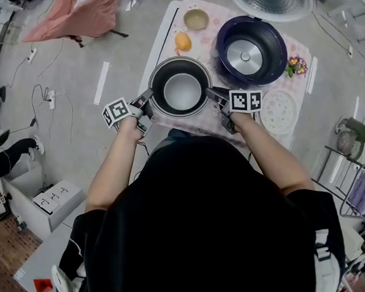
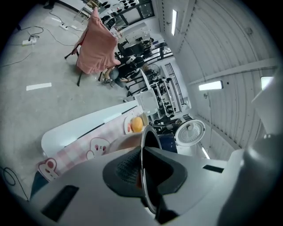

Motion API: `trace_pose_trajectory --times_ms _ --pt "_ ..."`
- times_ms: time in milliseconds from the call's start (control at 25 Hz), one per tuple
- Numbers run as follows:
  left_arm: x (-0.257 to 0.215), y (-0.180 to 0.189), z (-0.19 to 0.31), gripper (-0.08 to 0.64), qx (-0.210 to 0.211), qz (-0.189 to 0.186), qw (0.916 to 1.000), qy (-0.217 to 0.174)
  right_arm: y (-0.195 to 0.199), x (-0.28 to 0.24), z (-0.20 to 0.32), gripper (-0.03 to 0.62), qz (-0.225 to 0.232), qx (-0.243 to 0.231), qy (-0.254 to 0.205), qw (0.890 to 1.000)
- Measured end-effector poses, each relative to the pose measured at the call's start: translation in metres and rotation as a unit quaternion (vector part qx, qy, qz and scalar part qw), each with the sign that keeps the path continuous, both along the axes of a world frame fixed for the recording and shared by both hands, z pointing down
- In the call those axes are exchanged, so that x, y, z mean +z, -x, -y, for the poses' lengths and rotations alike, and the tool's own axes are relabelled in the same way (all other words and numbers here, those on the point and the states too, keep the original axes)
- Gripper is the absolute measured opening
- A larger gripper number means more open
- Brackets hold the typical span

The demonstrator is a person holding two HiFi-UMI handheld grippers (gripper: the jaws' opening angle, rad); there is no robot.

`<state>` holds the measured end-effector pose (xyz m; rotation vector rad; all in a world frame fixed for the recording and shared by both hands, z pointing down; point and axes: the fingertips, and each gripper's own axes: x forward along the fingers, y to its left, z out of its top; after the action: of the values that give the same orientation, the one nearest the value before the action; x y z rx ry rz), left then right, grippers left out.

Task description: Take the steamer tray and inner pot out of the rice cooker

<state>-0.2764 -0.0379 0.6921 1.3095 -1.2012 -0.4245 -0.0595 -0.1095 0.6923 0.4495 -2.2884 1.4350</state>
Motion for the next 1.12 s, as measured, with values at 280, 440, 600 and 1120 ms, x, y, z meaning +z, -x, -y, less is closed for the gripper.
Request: trace_pose_trajectory --times_ms 280,440,600,1120 --pt "0.014 -0.001 -0.001 0.038 -0.001 -0.005 1.0000 -0.002 -0.001 0.013 0.000 0.065 -0.005 -0.004 -0.002 1.000" --pt "0.014 -0.001 -0.001 0.038 0.000 -0.006 0.9999 -0.011 -0.001 0.014 -0.001 0.066 0.000 0.000 -0.003 1.000" --pt "0.014 0.001 -0.001 0.038 -0.006 -0.005 0.9999 -0.014 0.000 0.014 -0.001 0.072 -0.010 -0.006 -0.017 1.000" --pt "-0.007 0.026 0.000 0.123 0.005 0.104 0.9944 -0.018 -0.012 -0.021 0.004 0.124 -0.066 -0.053 -0.156 0.984"
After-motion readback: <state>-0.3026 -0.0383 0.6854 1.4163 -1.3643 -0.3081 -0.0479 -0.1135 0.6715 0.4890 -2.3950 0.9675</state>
